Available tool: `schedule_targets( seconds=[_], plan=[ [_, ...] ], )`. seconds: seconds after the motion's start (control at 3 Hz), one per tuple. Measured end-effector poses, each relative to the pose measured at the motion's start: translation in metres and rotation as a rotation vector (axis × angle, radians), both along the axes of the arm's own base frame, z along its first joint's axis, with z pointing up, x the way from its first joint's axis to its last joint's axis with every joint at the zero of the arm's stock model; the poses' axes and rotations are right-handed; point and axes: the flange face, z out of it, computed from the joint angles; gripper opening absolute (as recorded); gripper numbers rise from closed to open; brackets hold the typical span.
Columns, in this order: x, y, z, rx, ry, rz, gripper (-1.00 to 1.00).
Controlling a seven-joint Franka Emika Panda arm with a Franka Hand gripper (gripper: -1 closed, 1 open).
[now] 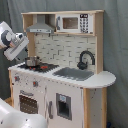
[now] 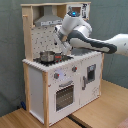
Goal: Play with the kitchen
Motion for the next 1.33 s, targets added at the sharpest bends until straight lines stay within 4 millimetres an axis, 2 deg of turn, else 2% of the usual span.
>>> schedule_targets(
  seconds=[0.67,1.0,1.33],
  plan=[
    [0.027,-0.036,-0.01,-0.065,0.157,0.046,1.0],
    [0.04,-0.037,-0.024,-0.114,0.204,0.115,1.0],
    [0.048,-0.03,-0.036,-0.152,0.24,0.186,1.0]
  ],
)
